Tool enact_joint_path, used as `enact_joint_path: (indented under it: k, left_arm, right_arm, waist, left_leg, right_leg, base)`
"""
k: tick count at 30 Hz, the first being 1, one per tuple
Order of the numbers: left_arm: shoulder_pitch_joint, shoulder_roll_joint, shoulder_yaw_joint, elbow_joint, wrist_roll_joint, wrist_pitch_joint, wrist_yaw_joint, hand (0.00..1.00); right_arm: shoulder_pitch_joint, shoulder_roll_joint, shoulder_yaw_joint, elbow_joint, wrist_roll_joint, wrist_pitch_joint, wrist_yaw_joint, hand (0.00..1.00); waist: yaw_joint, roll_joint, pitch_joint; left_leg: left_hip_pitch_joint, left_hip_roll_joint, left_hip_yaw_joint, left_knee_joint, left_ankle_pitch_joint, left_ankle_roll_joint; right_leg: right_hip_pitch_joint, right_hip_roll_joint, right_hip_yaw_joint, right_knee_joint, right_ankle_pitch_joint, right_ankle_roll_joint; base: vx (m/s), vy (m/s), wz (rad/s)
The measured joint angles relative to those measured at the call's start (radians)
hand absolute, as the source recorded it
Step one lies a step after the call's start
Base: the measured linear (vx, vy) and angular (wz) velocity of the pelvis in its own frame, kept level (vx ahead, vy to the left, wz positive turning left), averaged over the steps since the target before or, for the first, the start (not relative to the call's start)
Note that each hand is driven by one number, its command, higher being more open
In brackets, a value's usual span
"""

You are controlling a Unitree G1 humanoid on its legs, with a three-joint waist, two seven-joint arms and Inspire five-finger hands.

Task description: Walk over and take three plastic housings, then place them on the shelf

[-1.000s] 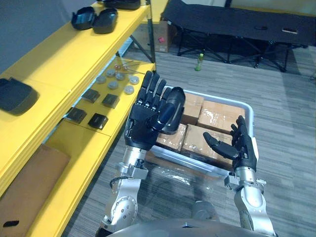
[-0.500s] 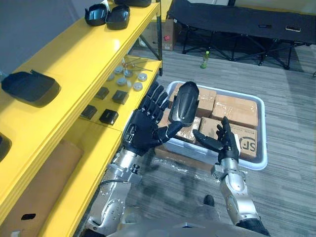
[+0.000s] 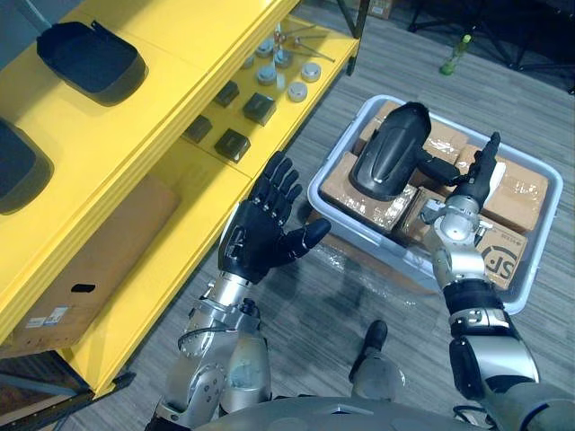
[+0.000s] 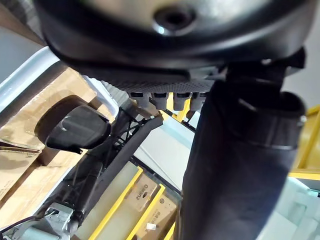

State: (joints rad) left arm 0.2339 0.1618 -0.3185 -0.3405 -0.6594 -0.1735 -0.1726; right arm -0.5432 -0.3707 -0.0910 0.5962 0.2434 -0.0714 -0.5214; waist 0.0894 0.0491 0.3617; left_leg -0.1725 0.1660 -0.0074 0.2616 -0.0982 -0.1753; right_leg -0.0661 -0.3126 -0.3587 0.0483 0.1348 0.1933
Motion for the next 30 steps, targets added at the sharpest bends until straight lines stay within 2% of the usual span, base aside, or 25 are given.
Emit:
enact_joint_path:
  k: [2, 4, 6, 10, 15, 16, 19, 23, 25, 30]
  left_arm:
    - [-0.002, 0.004, -0.007, 0.017, -0.005, -0.007, -0.003, 1.00]
    - [-0.029, 0.005, -0.033, 0.055, -0.015, -0.009, -0.003, 1.00]
    - [-0.038, 0.004, -0.047, 0.079, -0.016, -0.011, 0.001, 1.00]
    - [-0.039, 0.004, -0.067, 0.128, -0.029, -0.024, 0.024, 1.00]
    - [-0.085, -0.012, -0.099, 0.223, -0.059, -0.045, 0.055, 1.00]
    - [-0.091, -0.018, -0.104, 0.240, -0.059, -0.045, 0.064, 1.00]
    - [-0.089, -0.031, -0.106, 0.283, -0.059, -0.053, 0.094, 1.00]
    - [-0.087, -0.028, -0.097, 0.302, -0.073, -0.068, 0.121, 1.00]
    - [-0.088, -0.027, -0.089, 0.302, -0.079, -0.077, 0.125, 1.00]
    - [-0.088, -0.027, -0.089, 0.295, -0.078, -0.084, 0.126, 1.00]
  right_arm:
    - [-0.036, -0.030, 0.000, 0.053, 0.000, 0.010, 0.015, 1.00]
    - [-0.145, -0.107, 0.008, 0.203, 0.000, 0.088, 0.040, 1.00]
    - [-0.191, -0.145, 0.013, 0.271, 0.001, 0.125, 0.041, 1.00]
    - [-0.309, -0.202, 0.058, 0.397, 0.000, 0.155, 0.072, 1.00]
    - [-0.469, -0.274, 0.105, 0.552, -0.001, 0.175, 0.112, 1.00]
    - [-0.490, -0.294, 0.111, 0.575, -0.002, 0.177, 0.116, 0.00]
    - [-0.526, -0.353, 0.133, 0.613, -0.004, 0.199, 0.128, 0.00]
    - [-0.535, -0.408, 0.147, 0.629, -0.043, 0.246, 0.151, 0.00]
    - [-0.535, -0.429, 0.148, 0.638, -0.044, 0.286, 0.179, 0.00]
    - [-0.535, -0.430, 0.139, 0.666, -0.162, 0.386, 0.236, 0.00]
  waist:
    - [0.001, 0.009, 0.023]
    - [0.004, 0.027, 0.050]
    - [0.018, 0.036, 0.061]
    - [0.037, 0.057, 0.079]
    - [0.068, 0.101, 0.107]
    - [0.077, 0.109, 0.113]
    - [0.097, 0.116, 0.118]
    - [0.102, 0.118, 0.119]
    - [0.097, 0.119, 0.119]
    - [0.098, 0.119, 0.119]
  left_leg:
    - [-0.009, 0.000, -0.004, 0.004, 0.002, 0.000]
    - [-0.029, -0.001, -0.023, 0.018, 0.005, 0.001]
    - [-0.031, -0.001, -0.029, 0.014, 0.010, -0.001]
    - [-0.061, -0.002, -0.034, 0.016, 0.017, 0.001]
    - [-0.099, -0.011, -0.058, 0.013, 0.038, 0.004]
    - [-0.106, -0.012, -0.060, 0.013, 0.042, 0.005]
    - [-0.135, -0.018, -0.076, 0.013, 0.055, 0.005]
    - [-0.159, -0.017, -0.087, 0.013, 0.070, 0.005]
    - [-0.165, -0.017, -0.098, 0.013, 0.077, 0.003]
    - [-0.163, -0.015, -0.106, 0.011, 0.087, 0.003]
  right_leg:
    - [-0.003, 0.000, -0.003, 0.000, 0.000, 0.000]
    - [-0.004, 0.000, -0.018, 0.003, 0.000, 0.000]
    - [-0.004, 0.001, -0.024, 0.004, 0.000, 0.000]
    - [-0.034, -0.001, -0.026, 0.016, 0.000, 0.000]
    - [-0.081, -0.017, -0.046, 0.067, -0.010, -0.014]
    - [-0.090, -0.020, -0.047, 0.077, -0.011, -0.016]
    - [-0.113, -0.025, -0.060, 0.094, -0.016, -0.023]
    - [-0.138, -0.027, -0.068, 0.114, -0.023, -0.029]
    - [-0.141, -0.028, -0.074, 0.127, -0.029, -0.030]
    - [-0.141, -0.028, -0.078, 0.143, -0.035, -0.032]
  base:
    - [-0.02, 0.001, 0.04]
    - [-0.04, 0.005, 0.18]
    - [-0.02, -0.001, 0.11]
    - [0.00, 0.002, 0.03]
    - [-0.03, 0.003, 0.13]
    - [-0.05, 0.002, 0.10]
    - [-0.07, -0.006, 0.14]
    - [-0.09, -0.021, 0.07]
    - [-0.09, -0.022, 0.10]
    - [-0.05, -0.017, 0.05]
